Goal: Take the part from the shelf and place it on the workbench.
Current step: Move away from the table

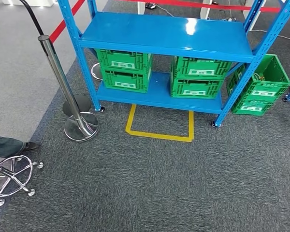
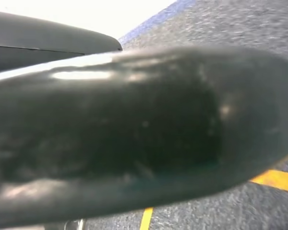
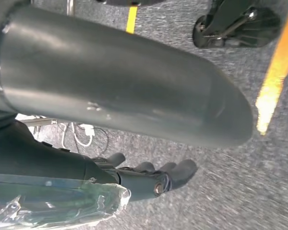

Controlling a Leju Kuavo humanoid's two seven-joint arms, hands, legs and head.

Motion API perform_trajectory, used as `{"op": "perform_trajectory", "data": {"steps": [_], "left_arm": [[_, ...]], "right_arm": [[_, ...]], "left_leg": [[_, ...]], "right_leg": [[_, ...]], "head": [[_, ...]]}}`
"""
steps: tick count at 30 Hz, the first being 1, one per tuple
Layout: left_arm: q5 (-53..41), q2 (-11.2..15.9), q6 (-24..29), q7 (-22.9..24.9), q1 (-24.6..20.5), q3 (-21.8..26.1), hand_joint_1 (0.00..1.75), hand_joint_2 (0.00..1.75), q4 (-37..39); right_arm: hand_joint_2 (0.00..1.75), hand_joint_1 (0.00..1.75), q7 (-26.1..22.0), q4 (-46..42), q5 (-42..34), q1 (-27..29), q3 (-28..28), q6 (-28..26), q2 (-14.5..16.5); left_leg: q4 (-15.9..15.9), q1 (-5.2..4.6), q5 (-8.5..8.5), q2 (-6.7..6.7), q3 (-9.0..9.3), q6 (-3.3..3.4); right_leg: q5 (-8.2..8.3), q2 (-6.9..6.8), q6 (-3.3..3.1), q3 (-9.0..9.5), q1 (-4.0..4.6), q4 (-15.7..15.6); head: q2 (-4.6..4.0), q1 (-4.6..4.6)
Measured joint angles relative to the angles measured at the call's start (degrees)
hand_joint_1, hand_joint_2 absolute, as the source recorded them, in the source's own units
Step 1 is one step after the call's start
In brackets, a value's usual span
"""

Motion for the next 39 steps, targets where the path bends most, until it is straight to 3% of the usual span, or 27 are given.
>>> {"op": "perform_trajectory", "data": {"steps": [2, 3, 4, 6, 8, 9, 13, 15, 17, 18, 19, 20, 22, 23, 25, 28, 29, 32, 33, 39], "left_arm": [[0.0, -0.02, 0.01, -0.01, -0.05, 0.0, 0.0, 0.0, 0.0], [0.01, -0.03, 0.01, -0.01, -0.02, 0.0, 0.0, 0.0, 0.0], [0.01, -0.03, 0.02, -0.01, 0.03, 0.01, 0.0, 0.0, 0.0], [0.02, -0.07, 0.02, -0.01, 0.12, 0.02, 0.0, 0.0, 0.0], [0.02, -0.1, 0.03, -0.01, -0.01, 0.02, 0.0, 0.0, 0.0], [0.02, -0.11, 0.03, -0.01, -0.09, 0.02, 0.0, 0.0, 0.0], [0.03, -0.09, 0.07, -0.01, -0.24, 0.03, 0.0, 0.0, 0.0], [0.04, -0.07, 0.08, -0.02, -0.25, 0.04, 0.0, 0.0, 0.0], [0.05, -0.04, 0.09, -0.03, -0.25, 0.04, 0.0, 0.0, 0.0], [0.08, -0.01, 0.09, -0.02, -0.2, 0.05, 0.0, 0.0, 0.0], [0.2, 0.01, 0.12, -0.02, -0.15, 0.07, 0.0, 0.0, 0.0], [0.39, 0.03, 0.17, -0.02, -0.11, 0.12, 0.0, 0.0, 0.0], [1.13, 0.06, 0.3, -0.2, -0.12, 0.35, 0.0, 0.0, 0.0], [1.5, 0.07, 0.36, -0.36, -0.19, 0.53, 0.0, 0.0, 0.0], [2.1, 0.03, 0.46, -0.62, -0.32, 0.95, 0.0, 0.0, 0.0], [2.41, -0.04, 0.53, -0.62, -0.23, 1.46, 0.0, 0.0, 0.0], [2.45, -0.07, 0.53, -0.52, -0.19, 1.55, 0.0, 0.44, 0.0], [2.45, -0.14, 0.66, -0.11, -0.22, 1.75, 0.0, 1.75, 0.0], [2.45, -0.15, 0.72, 0.02, -0.23, 1.81, 0.0, 1.75, 0.0], [4.59, 0.4, 0.09, 0.89, 0.15, 0.06, 0.0, 1.75, -0.01]], "right_arm": [[0.0, 0.0, -0.04, 0.01, -0.29, 0.0, -0.26, 0.03, 0.0], [0.0, 0.0, -0.01, 0.01, -0.56, 0.1, -0.5, 0.07, 0.0], [0.0, 0.0, 0.04, 0.01, -0.85, 0.19, -0.77, 0.12, 0.0], [0.0, 0.0, 0.16, 0.01, -1.39, 0.23, -1.3, 0.19, -0.02], [0.0, 0.0, 0.22, 0.01, -1.85, 0.13, -1.83, 0.26, -0.04], [0.0, 0.0, 0.24, 0.01, -2.02, 0.07, -2.09, 0.29, -0.04], [0.0, 0.0, 0.3, 0.01, -2.22, 0.03, -2.76, 0.35, -0.07], [0.0, 0.0, 0.28, 0.01, -2.23, 0.02, -2.82, 0.36, -0.07], [0.0, 0.0, 0.23, 0.01, -2.24, 0.03, -2.87, 0.37, -0.07], [0.0, 0.0, 0.19, 0.01, -2.25, 0.04, -2.93, 0.37, -0.08], [0.0, 0.0, 0.16, 0.01, -2.32, 0.05, -3.05, 0.35, -0.08], [0.0, 0.0, 0.13, 0.01, -2.44, 0.06, -3.19, 0.32, -0.08], [0.0, 0.0, 0.06, 0.01, -2.96, 0.03, -3.61, 0.24, -0.06], [0.0, 0.0, 0.02, 0.01, -3.25, 0.0, -3.85, 0.19, -0.05], [0.0, 0.0, -0.04, 0.01, -3.66, -0.07, -4.3, 0.08, -0.05], [0.0, 0.0, -0.08, 0.01, -4.03, -0.13, -4.89, 0.04, -0.07], [0.0, 0.0, -0.11, 0.01, -4.2, -0.13, -5.11, 0.05, -0.07], [1.31, 0.0, -0.29, 0.01, -4.83, -0.13, -5.82, 0.11, -0.07], [1.75, 0.0, -0.42, 0.01, -5.09, -0.14, -6.08, 0.2, -0.07], [1.75, 0.0, -1.58, -0.16, -7.53, 0.1, -6.83, 1.96, -0.28]], "left_leg": [[-0.03, -0.06, -0.79, 0.03, 0.81, 0.35], [-0.02, -0.08, -1.23, -0.02, 1.28, 0.37], [-0.02, -0.09, -1.68, -0.1, 1.86, 0.34], [-0.02, -0.09, -2.68, -0.24, 3.21, 0.09], [0.14, -0.34, -3.71, -0.36, 4.18, -0.43], [0.15, -0.43, -4.05, -0.42, 4.41, -0.71], [0.84, -0.31, -5.08, -0.42, 4.47, -1.92], [5.7, -0.12, -7.68, -0.27, 2.13, -2.59], [13.18, 0.07, -10.56, -0.19, -2.15, -3.0], [15.59, 0.13, -10.81, -0.18, -3.81, -3.07], [15.91, 0.15, -9.79, -0.16, -4.5, -3.04], [14.08, 0.15, -7.71, -0.16, -4.11, -2.9], [6.8, -0.01, -2.99, -0.13, -1.27, -2.27], [3.59, -0.13, -1.76, -0.11, 0.12, -1.91], [0.61, -0.27, -1.4, -0.1, 1.43, -1.89], [0.23, -0.42, -1.52, -0.15, 1.58, -1.96], [0.23, -0.47, -1.56, -0.15, 1.58, -1.82], [0.24, -0.51, -1.68, -0.15, 1.58, -1.57], [0.24, -0.51, -1.71, -0.15, 1.58, -1.51], [0.29, -0.54, -1.8, -0.15, 1.61, -1.34]], "right_leg": [[-2.6, -0.05, 0.32, -5.18, -0.07, 7.86], [-2.6, -0.05, 0.38, -7.23, -0.08, 10.21], [-1.28, -0.05, 0.4, -8.26, -0.08, 10.45], [4.16, -0.08, 0.22, -7.2, -0.08, 4.77], [7.87, -0.07, -0.22, -4.97, -0.02, -1.65], [8.43, -0.03, -0.5, -4.29, 0.04, -3.24], [8.22, 0.03, -1.75, -3.56, -0.03, -4.01], [8.1, -0.09, -2.34, -3.15, -0.24, -4.31], [7.74, -0.22, -2.65, -2.81, -0.25, -4.33], [7.55, -0.24, -2.69, -2.59, -0.24, -4.33], [7.34, -0.21, -2.65, -2.31, -0.24, -4.33], [7.11, -0.15, -2.59, -1.94, -0.23, -4.33], [6.57, -0.07, -2.31, -1.27, -0.16, -4.34], [6.27, -0.04, -2.07, -1.11, -0.08, -4.31], [5.7, -0.07, -2.0, -1.21, 0.13, -4.25], [5.59, -0.21, -1.98, -1.1, 0.04, -4.47], [5.65, -0.22, -1.85, -1.01, -0.02, -4.62], [5.74, -0.21, -1.66, -0.7, -0.05, -5.01], [5.77, -0.21, -1.61, -0.55, -0.05, -5.1], [5.78, -0.2, -1.24, -0.12, -0.08, -5.29]], "head": [[0.0, 0.05], [0.0, 0.05], [0.0, 0.05], [0.0, 0.09], [0.0, 0.13], [0.0, 0.09], [0.0, -0.2], [0.0, -0.45], [0.0, -0.56], [0.0, -0.55], [0.0, -0.55], [0.0, -0.56], [0.0, -0.54], [0.0, -0.52], [0.0, -0.43], [0.0, -0.32], [0.0, -0.31], [0.0, -0.32], [0.0, -0.32], [0.0, -0.33]]}}
